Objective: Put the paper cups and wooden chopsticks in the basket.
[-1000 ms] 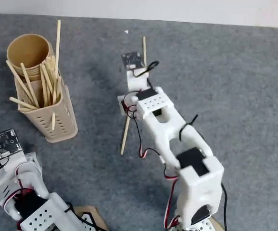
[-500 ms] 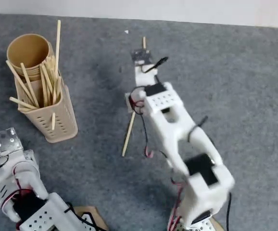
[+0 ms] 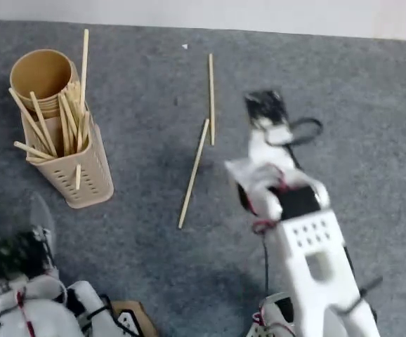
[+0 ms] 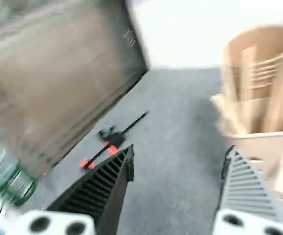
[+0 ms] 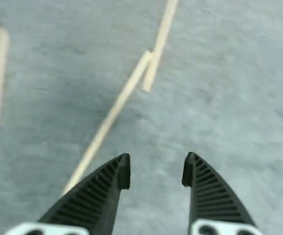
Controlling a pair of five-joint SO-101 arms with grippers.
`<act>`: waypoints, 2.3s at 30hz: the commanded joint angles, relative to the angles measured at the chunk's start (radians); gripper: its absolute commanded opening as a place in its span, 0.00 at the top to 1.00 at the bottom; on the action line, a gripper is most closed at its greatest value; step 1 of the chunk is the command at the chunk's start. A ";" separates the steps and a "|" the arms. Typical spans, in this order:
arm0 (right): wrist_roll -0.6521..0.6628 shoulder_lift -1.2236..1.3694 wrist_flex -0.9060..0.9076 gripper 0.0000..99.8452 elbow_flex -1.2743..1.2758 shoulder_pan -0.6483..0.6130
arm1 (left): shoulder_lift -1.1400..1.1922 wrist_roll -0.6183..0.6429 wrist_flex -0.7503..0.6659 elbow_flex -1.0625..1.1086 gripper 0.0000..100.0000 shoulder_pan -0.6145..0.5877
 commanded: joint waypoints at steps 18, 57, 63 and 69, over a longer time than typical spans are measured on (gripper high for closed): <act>0.181 -0.969 -0.331 0.81 1.053 0.470 | 1.541 -0.057 0.282 -0.845 0.77 1.063; 0.256 -1.112 -0.202 0.81 1.144 0.490 | 2.416 0.155 0.333 -1.577 0.98 0.954; 0.256 -1.109 -0.202 0.81 1.144 0.490 | 2.258 0.118 0.345 -1.805 0.98 0.952; 0.256 -1.109 -0.202 0.81 1.144 0.490 | 2.008 0.100 0.345 -2.080 0.99 0.891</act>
